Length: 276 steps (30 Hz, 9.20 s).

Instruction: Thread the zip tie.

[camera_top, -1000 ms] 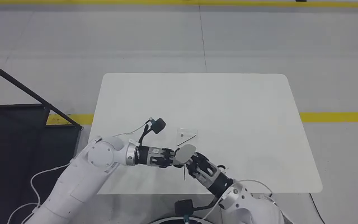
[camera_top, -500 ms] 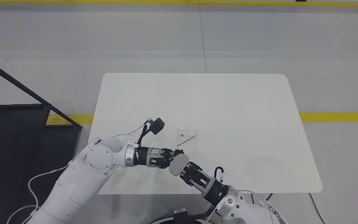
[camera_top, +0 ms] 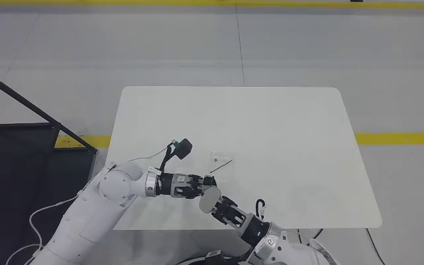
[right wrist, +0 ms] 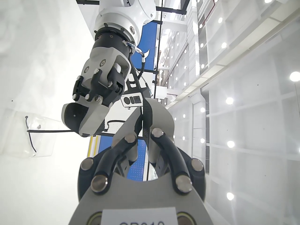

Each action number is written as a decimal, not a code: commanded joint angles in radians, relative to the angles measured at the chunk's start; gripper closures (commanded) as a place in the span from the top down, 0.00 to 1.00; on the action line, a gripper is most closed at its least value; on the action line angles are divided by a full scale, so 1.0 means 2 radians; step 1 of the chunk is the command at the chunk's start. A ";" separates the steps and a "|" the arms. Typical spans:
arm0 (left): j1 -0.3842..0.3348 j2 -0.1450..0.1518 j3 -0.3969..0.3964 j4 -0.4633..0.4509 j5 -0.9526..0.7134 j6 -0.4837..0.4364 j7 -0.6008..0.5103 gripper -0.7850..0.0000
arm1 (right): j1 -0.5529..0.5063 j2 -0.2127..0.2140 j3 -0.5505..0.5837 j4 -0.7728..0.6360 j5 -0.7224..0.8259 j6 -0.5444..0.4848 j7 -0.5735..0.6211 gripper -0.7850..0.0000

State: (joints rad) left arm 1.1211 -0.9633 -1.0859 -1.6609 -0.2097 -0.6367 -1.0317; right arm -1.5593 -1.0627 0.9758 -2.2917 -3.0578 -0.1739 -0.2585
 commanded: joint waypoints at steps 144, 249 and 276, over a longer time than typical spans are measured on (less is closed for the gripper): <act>0.010 0.020 -0.013 -0.024 0.047 -0.062 0.022 0.00 | 0.062 0.112 0.005 0.070 0.314 0.213 -0.211 0.00; 0.004 0.020 -0.004 -0.025 0.049 -0.049 0.024 0.00 | 0.084 0.070 0.015 0.100 0.289 0.100 -0.215 0.00; 0.004 0.020 -0.004 -0.025 0.049 -0.049 0.024 0.00 | 0.078 0.065 0.019 0.096 0.278 0.092 -0.223 0.00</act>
State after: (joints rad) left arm 1.1282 -0.9229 -1.0930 -1.7110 -0.1115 -0.7351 -0.9841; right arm -1.4030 -0.9320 1.0138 -2.1005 -2.5008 0.0120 -0.7048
